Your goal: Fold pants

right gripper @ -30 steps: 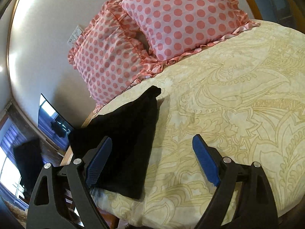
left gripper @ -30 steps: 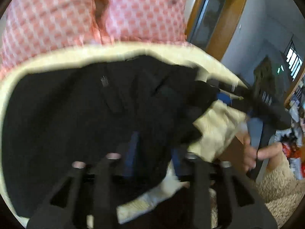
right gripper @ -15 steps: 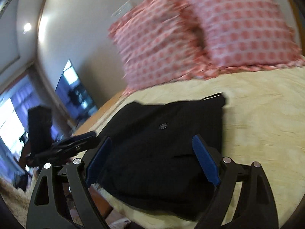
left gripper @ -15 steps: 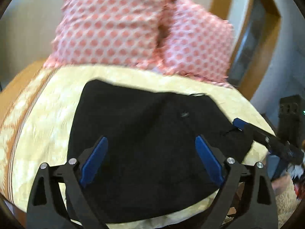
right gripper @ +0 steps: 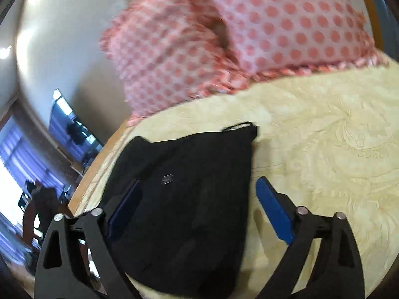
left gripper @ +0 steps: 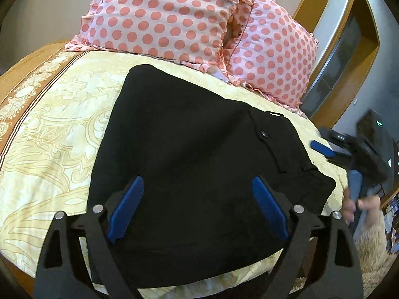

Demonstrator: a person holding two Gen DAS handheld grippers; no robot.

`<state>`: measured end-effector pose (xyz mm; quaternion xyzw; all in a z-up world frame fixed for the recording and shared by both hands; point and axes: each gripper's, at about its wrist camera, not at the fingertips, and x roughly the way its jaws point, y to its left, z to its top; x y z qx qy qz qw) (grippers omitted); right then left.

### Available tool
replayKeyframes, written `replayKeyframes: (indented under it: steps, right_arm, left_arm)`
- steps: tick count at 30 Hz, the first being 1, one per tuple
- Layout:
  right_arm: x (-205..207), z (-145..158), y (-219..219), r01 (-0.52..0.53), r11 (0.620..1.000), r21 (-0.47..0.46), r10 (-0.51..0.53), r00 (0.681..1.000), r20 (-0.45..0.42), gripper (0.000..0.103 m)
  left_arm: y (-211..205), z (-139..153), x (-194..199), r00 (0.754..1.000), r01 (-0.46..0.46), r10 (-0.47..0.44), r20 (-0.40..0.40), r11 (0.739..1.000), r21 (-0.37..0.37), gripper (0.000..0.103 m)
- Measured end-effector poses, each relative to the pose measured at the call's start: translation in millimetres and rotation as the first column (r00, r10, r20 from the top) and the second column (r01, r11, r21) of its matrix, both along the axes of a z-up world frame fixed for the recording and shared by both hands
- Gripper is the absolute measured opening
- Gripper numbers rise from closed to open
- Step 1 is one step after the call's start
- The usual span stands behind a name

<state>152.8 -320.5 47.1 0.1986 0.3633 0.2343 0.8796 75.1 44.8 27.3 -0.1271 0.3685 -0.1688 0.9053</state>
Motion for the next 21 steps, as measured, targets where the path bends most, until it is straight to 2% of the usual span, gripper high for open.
replayKeyframes:
  steps: [4,7,14,16,18,20,21]
  right_arm:
    - [25.5,-21.0,4.1,-0.009,1.000,-0.003,0.008,0.995,-0.098,0.075]
    - [32.1,-31.2,8.1,-0.021,1.000,0.003,0.021,0.991,-0.133,0.069]
    - [34.9,-32.5,11.6,-0.062,0.998,-0.001,0.062,0.993,-0.099,0.050]
    - [33.0,-30.7,12.5,-0.075,0.997,0.007,0.075,0.994,-0.083,0.038]
    - [26.8,-22.4,18.9,-0.096,0.995,-0.020,0.095,0.995,-0.029,0.031]
    - [20.3,-15.5,25.6,-0.118,0.991,-0.063,0.120,0.993,0.017,0.031]
    - [21.3,-15.1,26.1,-0.117,0.991,-0.072,0.118,0.993,0.014,0.031]
  left_arm:
    - [2.2,-0.5,0.8,1.000,0.005,-0.005,-0.001,1.000,-0.020,0.089]
    - [6.2,-1.0,-0.3,1.000,0.010,-0.010,-0.001,0.999,-0.049,0.089]
    - [5.3,-1.4,-1.3,1.000,0.021,-0.020,0.007,0.998,-0.061,0.092]
    - [3.2,-1.6,-1.3,1.000,0.022,-0.022,0.008,0.998,-0.053,0.093]
    - [2.8,-1.4,-1.2,1.000,0.023,-0.022,0.009,0.999,-0.048,0.094]
    - [2.9,-1.2,-1.2,1.000,0.024,-0.023,0.009,0.998,-0.050,0.094]
    - [2.7,-1.0,-1.2,1.000,0.024,-0.023,0.008,0.998,-0.051,0.094]
